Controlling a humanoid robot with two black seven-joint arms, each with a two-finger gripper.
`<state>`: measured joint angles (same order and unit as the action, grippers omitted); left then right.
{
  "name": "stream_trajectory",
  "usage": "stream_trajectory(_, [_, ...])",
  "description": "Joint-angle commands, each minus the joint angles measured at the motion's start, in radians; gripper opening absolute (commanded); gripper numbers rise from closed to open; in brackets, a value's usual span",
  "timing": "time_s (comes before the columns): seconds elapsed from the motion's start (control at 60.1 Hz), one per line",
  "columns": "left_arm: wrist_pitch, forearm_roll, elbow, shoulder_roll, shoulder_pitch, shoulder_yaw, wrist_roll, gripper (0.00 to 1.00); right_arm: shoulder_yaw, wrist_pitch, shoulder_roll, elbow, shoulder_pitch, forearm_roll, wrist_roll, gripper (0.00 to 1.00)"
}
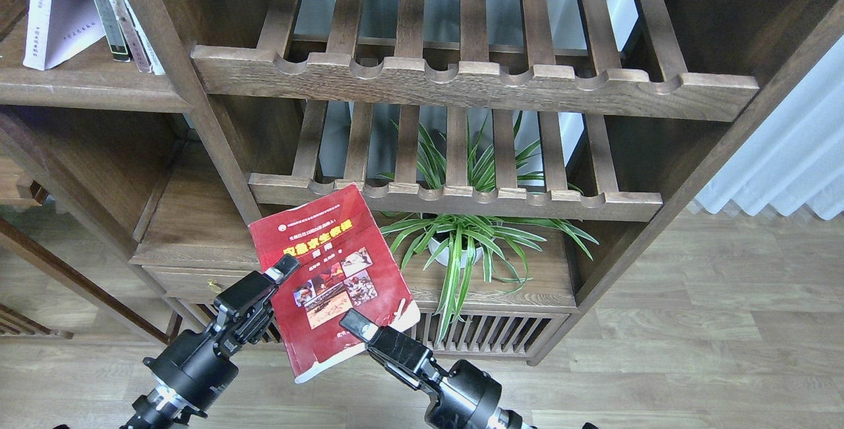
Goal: Organize books on shelf
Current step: 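Carry the red book with the left gripper onto the side shelf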
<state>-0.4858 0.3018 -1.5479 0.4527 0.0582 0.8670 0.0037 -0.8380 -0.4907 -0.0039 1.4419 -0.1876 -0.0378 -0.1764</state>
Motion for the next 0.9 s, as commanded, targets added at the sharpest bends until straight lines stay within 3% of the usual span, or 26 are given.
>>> stream_trajectory(0.0, [-0.003, -0.001, -0.018, 0.02, 0.0, -0.003, 0.009, 0.08, -0.012, 0.002, -0.001, -0.001, 0.007, 0.036, 0.002, 1.0])
stream_trajectory(0.283, [-0.003, -0.006, -0.126, 0.21, 0.061, 0.159, 0.015, 0.08, -0.029, 0.002, -0.016, -0.032, 0.007, 0.035, 0.0, 1.0])
stream_trajectory(0.799, [-0.003, -0.009, -0.17, 0.534, 0.127, 0.756, 0.041, 0.08, -0.03, 0.002, 0.001, -0.098, 0.005, 0.039, -0.002, 1.0])
stream_trajectory(0.882, [-0.003, -0.01, -0.162, 0.557, 0.126, 0.883, 0.082, 0.08, -0.032, 0.002, 0.001, -0.101, 0.0, 0.039, -0.002, 1.0])
